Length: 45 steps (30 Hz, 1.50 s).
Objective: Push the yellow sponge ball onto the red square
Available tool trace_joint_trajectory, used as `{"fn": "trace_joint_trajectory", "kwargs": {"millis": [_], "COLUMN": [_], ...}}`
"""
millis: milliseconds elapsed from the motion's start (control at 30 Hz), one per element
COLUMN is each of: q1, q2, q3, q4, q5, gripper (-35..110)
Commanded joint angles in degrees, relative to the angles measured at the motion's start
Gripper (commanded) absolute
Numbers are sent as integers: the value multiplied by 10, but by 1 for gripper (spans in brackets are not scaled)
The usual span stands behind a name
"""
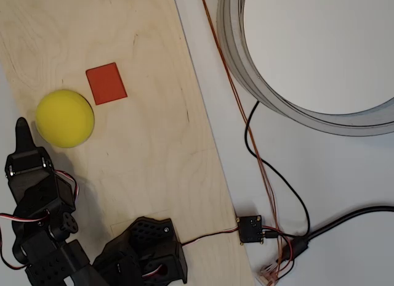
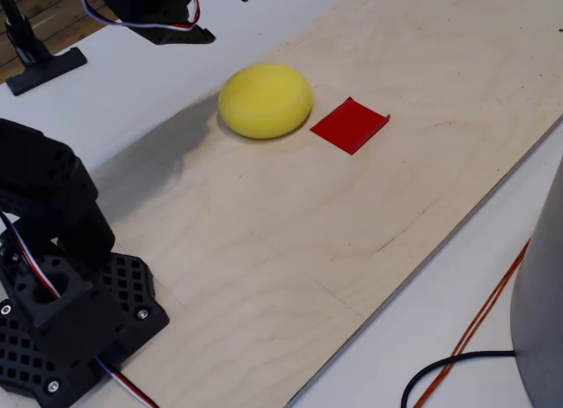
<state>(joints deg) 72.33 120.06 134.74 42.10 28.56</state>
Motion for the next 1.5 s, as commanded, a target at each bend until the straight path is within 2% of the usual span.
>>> {"fn": "trace_joint_trajectory", "kwargs": {"millis": [0, 333, 767, 1467], "q1": [7, -11, -10, 36], "q2": [-22, -142, -209, -168], "q3": [-26, -79, -94, -26], "q4": [3, -19, -51, -79], "q5": [22, 12, -16, -57], "gripper": [22, 22, 22, 21]}}
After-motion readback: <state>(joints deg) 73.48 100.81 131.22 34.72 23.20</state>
